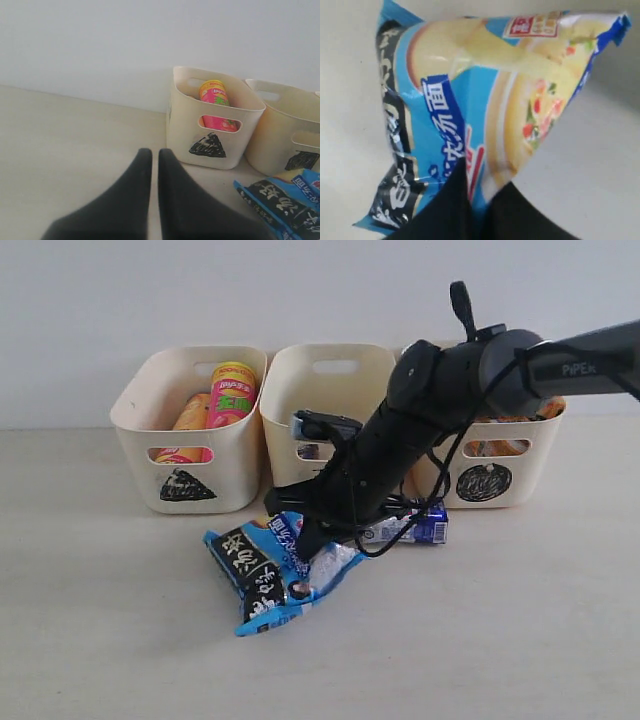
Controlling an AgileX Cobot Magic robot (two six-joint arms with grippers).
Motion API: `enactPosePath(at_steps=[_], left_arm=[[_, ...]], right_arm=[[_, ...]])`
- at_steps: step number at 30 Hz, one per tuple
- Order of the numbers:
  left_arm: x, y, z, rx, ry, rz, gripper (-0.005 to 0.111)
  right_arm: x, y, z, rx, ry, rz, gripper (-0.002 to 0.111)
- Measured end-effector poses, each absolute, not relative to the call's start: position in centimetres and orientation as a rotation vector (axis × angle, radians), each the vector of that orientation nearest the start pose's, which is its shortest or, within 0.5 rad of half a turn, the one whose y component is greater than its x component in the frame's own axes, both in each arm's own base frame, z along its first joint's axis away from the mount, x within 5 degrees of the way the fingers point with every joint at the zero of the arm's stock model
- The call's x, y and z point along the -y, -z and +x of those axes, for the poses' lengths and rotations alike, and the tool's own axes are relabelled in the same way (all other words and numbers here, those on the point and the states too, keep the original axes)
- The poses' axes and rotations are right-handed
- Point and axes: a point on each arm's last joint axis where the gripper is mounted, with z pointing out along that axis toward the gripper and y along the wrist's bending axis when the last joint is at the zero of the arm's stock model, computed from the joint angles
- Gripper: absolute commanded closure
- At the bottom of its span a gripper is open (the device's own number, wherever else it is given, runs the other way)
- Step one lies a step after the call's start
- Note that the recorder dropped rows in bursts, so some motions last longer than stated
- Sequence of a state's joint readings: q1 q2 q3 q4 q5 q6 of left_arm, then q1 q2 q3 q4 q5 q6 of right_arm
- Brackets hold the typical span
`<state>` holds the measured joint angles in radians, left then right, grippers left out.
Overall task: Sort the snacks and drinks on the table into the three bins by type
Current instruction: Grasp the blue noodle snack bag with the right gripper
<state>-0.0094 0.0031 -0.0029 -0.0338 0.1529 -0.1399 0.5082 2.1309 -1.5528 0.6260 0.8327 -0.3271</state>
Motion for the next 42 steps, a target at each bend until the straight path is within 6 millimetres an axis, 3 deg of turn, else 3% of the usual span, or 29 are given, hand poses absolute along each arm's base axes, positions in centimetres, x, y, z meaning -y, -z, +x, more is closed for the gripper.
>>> enactPosePath(at_steps=[13,20,24,28,30,33,38,42], left_arm=[[0.1,-20.0,5.6,-1.633,0.144,-0.13,0.102],[0.1,-20.0,5.6,-1.633,0.144,-0.13,0.102],[0.1,-20.0,5.6,-1.633,0.144,-0.13,0.102],[0.1,-20.0,5.6,-1.633,0.144,-0.13,0.102],[0.1,-20.0,5.6,-1.633,0.144,-0.13,0.102],[0.1,-20.0,5.6,-1.633,0.144,-0.13,0.102],[0.1,-20.0,5.6,-1.633,0.144,-0.13,0.102],[0.1,-20.0,5.6,-1.633,0.144,-0.13,0.102]], right_arm=[[-24.3,-22.7,35.2,-2.67,-0.804,-0.734,0.108],[-24.0,-23.7,34.7,-2.668,-0.79,-0.775,0.108],[-23.2,-23.2,34.6,-2.719,-0.658,-0.827,0.106],[-22.5,-22.9,34.7,-2.753,-0.542,-0.836,0.064],[-22.5,-22.7,34.8,-2.77,-0.531,-0.813,0.027],[-22.6,-20.9,35.1,-2.843,-0.518,-0.746,0.026],[-23.4,-15.4,35.9,-2.972,-0.553,-0.675,0.026],[-23.9,-13.7,36.2,-2.985,-0.611,-0.616,0.026]])
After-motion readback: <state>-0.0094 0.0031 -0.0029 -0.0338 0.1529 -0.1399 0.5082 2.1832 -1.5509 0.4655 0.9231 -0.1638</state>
